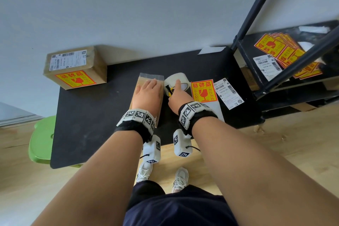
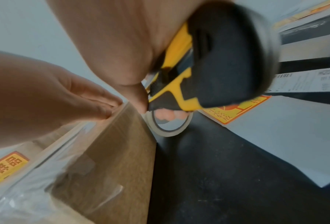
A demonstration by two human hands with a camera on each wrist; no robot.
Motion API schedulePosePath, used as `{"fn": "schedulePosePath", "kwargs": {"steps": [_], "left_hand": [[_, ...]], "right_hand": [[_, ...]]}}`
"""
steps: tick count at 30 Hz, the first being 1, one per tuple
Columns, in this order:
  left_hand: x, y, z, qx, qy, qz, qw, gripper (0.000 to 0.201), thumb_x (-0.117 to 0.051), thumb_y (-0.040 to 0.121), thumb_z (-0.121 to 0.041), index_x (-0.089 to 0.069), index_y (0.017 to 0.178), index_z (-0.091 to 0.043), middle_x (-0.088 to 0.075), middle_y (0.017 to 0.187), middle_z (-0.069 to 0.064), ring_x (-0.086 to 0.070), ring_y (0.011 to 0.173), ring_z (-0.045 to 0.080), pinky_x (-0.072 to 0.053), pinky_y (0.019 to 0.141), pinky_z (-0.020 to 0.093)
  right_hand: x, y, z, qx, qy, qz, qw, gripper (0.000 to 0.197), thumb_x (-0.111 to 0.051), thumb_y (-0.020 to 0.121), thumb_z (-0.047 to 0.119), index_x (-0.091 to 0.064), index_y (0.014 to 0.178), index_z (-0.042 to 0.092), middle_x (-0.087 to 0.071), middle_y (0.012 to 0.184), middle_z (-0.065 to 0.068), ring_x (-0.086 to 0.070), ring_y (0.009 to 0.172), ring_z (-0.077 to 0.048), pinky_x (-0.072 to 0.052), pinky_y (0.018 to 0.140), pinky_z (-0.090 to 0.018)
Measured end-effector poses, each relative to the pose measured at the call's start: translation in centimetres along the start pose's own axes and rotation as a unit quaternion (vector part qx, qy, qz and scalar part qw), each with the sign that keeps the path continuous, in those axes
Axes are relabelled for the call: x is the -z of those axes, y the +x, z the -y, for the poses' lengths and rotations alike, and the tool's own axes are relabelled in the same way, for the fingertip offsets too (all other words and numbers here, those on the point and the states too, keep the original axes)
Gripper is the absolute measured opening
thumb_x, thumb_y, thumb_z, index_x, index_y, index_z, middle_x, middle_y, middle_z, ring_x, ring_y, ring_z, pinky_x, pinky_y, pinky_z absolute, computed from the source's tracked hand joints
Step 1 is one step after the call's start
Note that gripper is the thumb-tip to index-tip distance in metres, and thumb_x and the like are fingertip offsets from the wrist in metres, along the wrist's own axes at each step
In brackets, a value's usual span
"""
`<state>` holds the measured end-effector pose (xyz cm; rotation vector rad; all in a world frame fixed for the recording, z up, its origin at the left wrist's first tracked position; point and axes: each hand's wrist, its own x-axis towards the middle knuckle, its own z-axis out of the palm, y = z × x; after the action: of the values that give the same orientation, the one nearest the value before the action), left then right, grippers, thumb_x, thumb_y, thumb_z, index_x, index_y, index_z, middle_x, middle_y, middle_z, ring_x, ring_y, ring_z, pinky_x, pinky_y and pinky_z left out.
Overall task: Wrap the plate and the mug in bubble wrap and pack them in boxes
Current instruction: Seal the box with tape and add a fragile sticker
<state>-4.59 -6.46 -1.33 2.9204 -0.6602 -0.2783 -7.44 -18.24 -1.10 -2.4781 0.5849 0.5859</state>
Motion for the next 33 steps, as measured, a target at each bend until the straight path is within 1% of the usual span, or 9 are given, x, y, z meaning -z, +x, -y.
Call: {"fn": "schedulePosePath", "kwargs": {"steps": [7, 10, 13, 16, 19, 22, 24, 28, 33], "left_hand": [[0.4, 0.0, 0.0, 0.007, -0.007, -0.006, 1.0, 0.043, -0.035, 0.101, -0.025, -0.038, 0.144, -0.023, -0.029, 0.156, -0.004, -0.019, 0.146, 0.014, -0.011, 0.119, 0.042], [0.8, -0.2, 0.0, 0.01, -0.013, -0.001, 1.0, 0.044, -0.034, 0.101, -0.023, -0.038, 0.145, -0.024, -0.028, 0.157, -0.005, -0.018, 0.146, 0.013, -0.007, 0.119, 0.043], [0.9, -0.2, 0.2, 0.01, -0.02, -0.006, 1.0, 0.045, -0.034, 0.101, -0.022, -0.037, 0.145, -0.026, -0.028, 0.156, -0.006, -0.019, 0.145, 0.012, -0.006, 0.119, 0.043], [0.4, -0.1, 0.0, 0.014, -0.034, -0.03, 0.999, 0.041, -0.038, 0.1, -0.022, -0.045, 0.139, -0.025, -0.034, 0.153, -0.005, -0.025, 0.143, 0.015, -0.012, 0.117, 0.038], [0.0, 0.4, -0.6, 0.052, -0.07, -0.065, 0.994, 0.035, -0.039, 0.099, -0.023, -0.057, 0.128, -0.02, -0.045, 0.146, -0.002, -0.036, 0.136, 0.02, -0.022, 0.111, 0.034], [-0.1, 0.6, -1.2, 0.063, -0.078, -0.083, 0.992, 0.028, -0.042, 0.095, -0.017, -0.062, 0.115, -0.015, -0.055, 0.132, 0.0, -0.044, 0.126, 0.023, -0.029, 0.106, 0.035], [-0.1, 0.6, -1.4, 0.06, -0.064, -0.096, 0.992, 0.028, -0.042, 0.094, -0.015, -0.062, 0.113, -0.015, -0.056, 0.129, 0.0, -0.045, 0.124, 0.023, -0.025, 0.108, 0.035], [-0.1, 0.6, -1.6, 0.062, -0.035, -0.113, 0.991, 0.031, -0.039, 0.093, -0.012, -0.063, 0.113, -0.015, -0.057, 0.127, 0.001, -0.044, 0.124, 0.023, -0.012, 0.116, 0.04], [0.0, 0.7, -1.7, 0.072, -0.054, -0.124, 0.988, 0.026, -0.042, 0.092, -0.011, -0.063, 0.106, -0.012, -0.06, 0.119, 0.003, -0.048, 0.118, 0.025, -0.018, 0.114, 0.037]], "right_hand": [[0.7, -0.3, -0.1, 0.006, -0.033, 0.035, 0.999, 0.08, -0.045, 0.098, 0.02, 0.013, 0.153, 0.011, -0.048, 0.136, -0.025, -0.058, 0.114, -0.036, -0.047, 0.095, -0.043], [0.6, -1.1, -0.6, 0.045, -0.021, 0.029, 0.998, 0.077, -0.043, 0.097, 0.017, 0.008, 0.153, 0.007, -0.055, 0.12, -0.027, -0.058, 0.103, -0.039, -0.043, 0.079, -0.041], [1.1, -0.6, 0.1, 0.0, -0.047, 0.058, 0.997, 0.083, -0.047, 0.097, 0.021, 0.013, 0.153, 0.013, -0.055, 0.098, -0.02, -0.059, 0.079, -0.028, -0.044, 0.064, -0.036], [2.6, -0.6, -0.2, 0.016, -0.009, 0.017, 1.0, 0.061, -0.049, 0.093, 0.02, -0.021, 0.148, 0.014, -0.053, 0.127, -0.016, -0.06, 0.101, -0.03, -0.049, 0.079, -0.039], [3.1, -0.6, -1.8, 0.0, 0.08, -0.06, 0.995, 0.032, -0.046, 0.091, 0.03, -0.05, 0.119, 0.015, -0.064, 0.102, -0.007, -0.066, 0.088, -0.03, -0.055, 0.079, -0.041], [2.8, 0.1, -3.6, -0.037, 0.156, -0.123, 0.979, 0.017, -0.042, 0.093, 0.031, -0.052, 0.097, 0.018, -0.061, 0.081, -0.004, -0.066, 0.074, -0.027, -0.055, 0.07, -0.04], [2.8, 0.5, -5.1, -0.073, 0.159, -0.136, 0.975, 0.017, -0.041, 0.097, 0.029, -0.054, 0.1, 0.018, -0.057, 0.078, -0.002, -0.061, 0.076, -0.026, -0.045, 0.06, -0.033], [2.2, 1.6, -7.1, -0.143, 0.124, -0.082, 0.979, 0.03, -0.039, 0.096, 0.024, -0.052, 0.121, 0.014, -0.06, 0.105, -0.009, -0.057, 0.087, -0.027, -0.042, 0.074, -0.035], [1.3, 2.3, -7.9, -0.167, 0.037, -0.049, 0.984, 0.029, -0.051, 0.095, 0.025, -0.051, 0.12, 0.011, -0.056, 0.107, -0.008, -0.054, 0.091, -0.026, -0.043, 0.079, -0.035]]}}
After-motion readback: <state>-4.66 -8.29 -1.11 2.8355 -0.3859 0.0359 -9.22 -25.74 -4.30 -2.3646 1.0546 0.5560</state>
